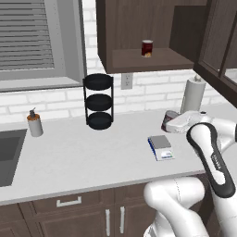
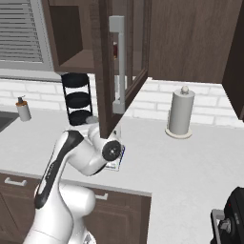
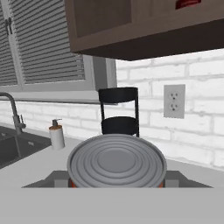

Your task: Pick the canned food and place it on the digital scale for weighing, and close the cabinet.

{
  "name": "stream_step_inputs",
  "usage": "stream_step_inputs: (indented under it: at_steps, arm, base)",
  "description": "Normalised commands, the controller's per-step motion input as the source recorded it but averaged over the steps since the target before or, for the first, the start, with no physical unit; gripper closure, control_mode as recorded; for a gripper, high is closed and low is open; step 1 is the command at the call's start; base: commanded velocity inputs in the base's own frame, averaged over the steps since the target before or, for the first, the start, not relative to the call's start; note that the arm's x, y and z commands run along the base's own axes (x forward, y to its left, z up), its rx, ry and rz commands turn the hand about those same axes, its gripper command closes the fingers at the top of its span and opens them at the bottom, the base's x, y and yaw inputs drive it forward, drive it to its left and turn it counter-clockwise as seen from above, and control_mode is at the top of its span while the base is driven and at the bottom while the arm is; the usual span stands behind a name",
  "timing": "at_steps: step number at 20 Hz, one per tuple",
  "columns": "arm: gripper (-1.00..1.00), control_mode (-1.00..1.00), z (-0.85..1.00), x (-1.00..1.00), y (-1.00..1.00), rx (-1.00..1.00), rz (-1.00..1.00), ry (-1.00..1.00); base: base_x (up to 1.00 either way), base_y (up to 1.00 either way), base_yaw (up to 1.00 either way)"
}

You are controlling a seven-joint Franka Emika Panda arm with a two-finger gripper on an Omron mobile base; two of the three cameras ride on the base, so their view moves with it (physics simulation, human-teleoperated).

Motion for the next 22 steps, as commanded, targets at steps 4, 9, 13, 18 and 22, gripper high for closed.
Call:
stream_step_inputs:
  at_steps: [4,9,13,18,22]
  arm:
    - [1.00,-1.00,-0.31,0.00,-0.40,0.00,0.09,0.00]
    - [1.00,-1.00,-0.31,0.01,-0.09,-0.01,0.10,-0.01]
    - [1.00,-1.00,-0.15,0.10,-0.04,0.00,0.07,0.00]
    - [1.00,-1.00,-0.16,0.11,-0.02,0.00,0.07,0.02]
    - [1.00,-1.00,-0.08,0.00,-0.01,-0.03,0.03,0.08]
  base:
    - [0.00,0.00,0.00]
    - [0.00,0.00,0.00]
    - [0.00,0.00,0.00]
    - [0.00,0.00,0.00]
    - [0.00,0.00,0.00]
